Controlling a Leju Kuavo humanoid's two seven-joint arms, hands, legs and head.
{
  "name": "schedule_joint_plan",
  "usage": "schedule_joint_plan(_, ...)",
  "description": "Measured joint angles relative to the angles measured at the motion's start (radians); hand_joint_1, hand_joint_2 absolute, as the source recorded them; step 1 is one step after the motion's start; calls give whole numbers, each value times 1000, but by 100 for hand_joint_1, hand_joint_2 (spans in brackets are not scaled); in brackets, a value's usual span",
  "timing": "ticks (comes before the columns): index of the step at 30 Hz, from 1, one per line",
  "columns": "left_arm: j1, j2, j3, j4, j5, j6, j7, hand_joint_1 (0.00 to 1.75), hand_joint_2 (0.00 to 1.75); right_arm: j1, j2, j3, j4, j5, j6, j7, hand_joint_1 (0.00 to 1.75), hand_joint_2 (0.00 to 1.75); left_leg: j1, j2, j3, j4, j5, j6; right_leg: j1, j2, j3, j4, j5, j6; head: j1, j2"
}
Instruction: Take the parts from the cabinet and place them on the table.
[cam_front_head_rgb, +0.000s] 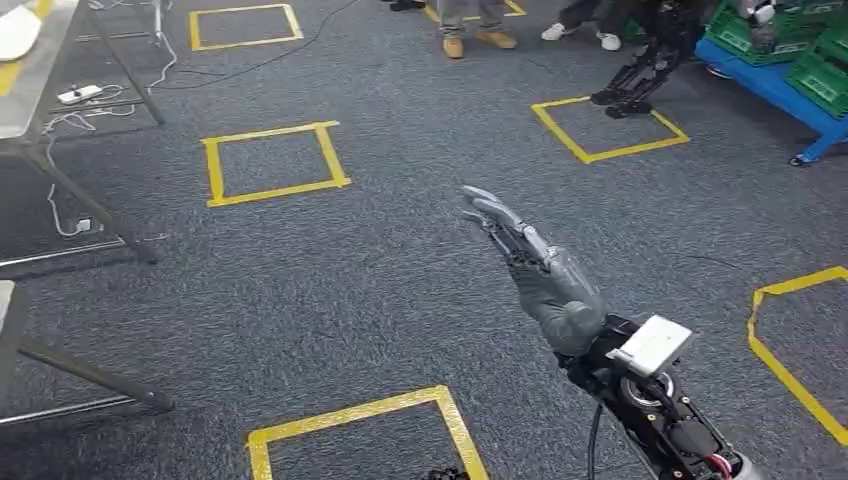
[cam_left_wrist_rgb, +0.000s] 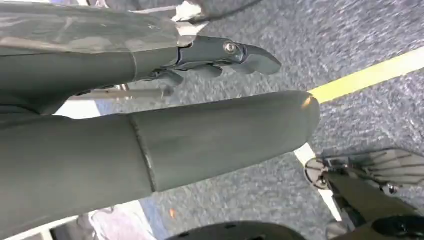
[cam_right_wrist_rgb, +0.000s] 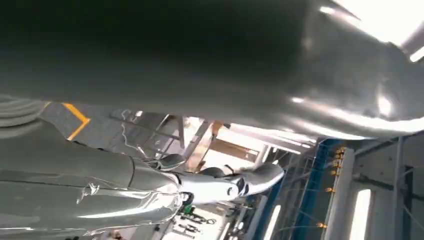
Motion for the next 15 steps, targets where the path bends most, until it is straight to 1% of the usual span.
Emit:
schedule_joint_plan(1, -1, 1, 0, 0, 0, 0, 0, 0, 0, 0, 0, -4, 4, -3, 2, -3, 0, 0, 0, 9, 2, 0, -1, -2, -2, -3, 23, -45, 31, 0, 2, 0)
schedule_joint_plan(2, -3, 2, -1, 0, -2, 0, 0, 0, 0, -1, 0, -7, 6, -3, 6, -7, 0, 0, 1, 17, 5, 0, -3, -5, -4, -9, 68, -126, 73, -1, 6, 0)
schedule_joint_plan(3, -5, 2, -1, 0, -3, 0, 0, 0, 0, -1, 0, -10, 8, -3, 10, -11, 0, 0, 1, 25, 9, 0, -6, -9, -5, -20, 122, -226, 117, -3, 10, 0)
schedule_joint_plan(4, -8, 3, -1, 0, -4, 0, 3, 0, 0, -2, 0, -11, 10, -3, 10, -13, 0, 0, 0, 31, 13, 1, -10, -13, -3, -54, 168, -313, 143, -6, 13, 0)
schedule_joint_plan(5, -9, 7, -2, 0, -4, 1, 4, 0, 0, -5, 1, -11, 13, -3, 11, -14, 0, 0, -9, 36, 12, 8, -15, -21, 11, -73, 179, -342, 132, -10, 17, 0)
schedule_joint_plan(6, -9, 10, -2, 0, -4, 2, 5, 0, 0, -6, 4, -12, 15, -3, 11, -15, 0, 0, -7, 41, 12, 5, -13, -24, 9, -61, 174, -336, 134, -19, 12, 0)
schedule_joint_plan(7, -10, 11, -3, 0, -3, 3, 7, 0, 0, -6, 4, -13, 18, -3, 11, -15, 0, 0, -7, 51, 14, 5, -14, -27, 13, -51, 171, -336, 133, -22, 5, 0)
schedule_joint_plan(8, -10, 12, -3, 0, -3, 4, 10, 0, 0, -5, 4, -13, 21, -3, 11, -15, 0, 0, -6, 61, 17, 3, -14, -32, 14, -41, 169, -336, 134, -28, 3, 0)
schedule_joint_plan(9, -10, 13, -3, 0, -2, 5, 11, 0, 0, -5, 4, -13, 22, -3, 11, -15, 0, 0, -5, 67, 18, 5, -19, -38, 11, -31, 174, -343, 138, -35, 2, 0)
schedule_joint_plan(10, -10, 16, -3, 0, -2, 6, 14, 0, 0, -5, 5, -13, 24, -3, 11, -16, 0, 0, 1, 37, 15, 25, -37, -43, 6, -23, 179, -348, 142, -40, 0, 0)
schedule_joint_plan(11, -10, 17, -3, 0, -2, 6, 14, 0, 0, -8, 7, -13, 26, -3, 11, -17, 0, 0, 1, 0, -13, 84, -74, -44, 5, -17, 178, -348, 143, -46, -7, 0)
schedule_joint_plan(12, -10, 19, -3, 0, -2, 7, 16, 0, 0, -8, 10, -12, 28, -3, 11, -16, 0, 0, 0, -19, -57, 178, -120, -47, 6, -10, 177, -348, 143, -50, -18, 0)
schedule_joint_plan(13, -9, 21, -3, 0, -1, 7, 17, 0, 0, -8, 11, -12, 31, -3, 11, -16, 0, 0, 0, -26, -104, 271, -158, -48, 7, -3, 175, -348, 143, -51, -22, 0)
schedule_joint_plan(14, -7, 22, -3, 0, 0, 7, 17, 0, 0, -8, 11, -11, 34, -3, 12, -16, 0, 0, 0, -27, -144, 345, -178, -49, 9, 8, 175, -348, 143, -53, -24, 0)
schedule_joint_plan(15, -5, 22, -3, 0, 0, 7, 17, 0, 0, -7, 12, -11, 38, -3, 12, -16, 0, 0, 0, -27, -161, 368, -173, -49, 9, 19, 176, -348, 143, -53, -26, 0)
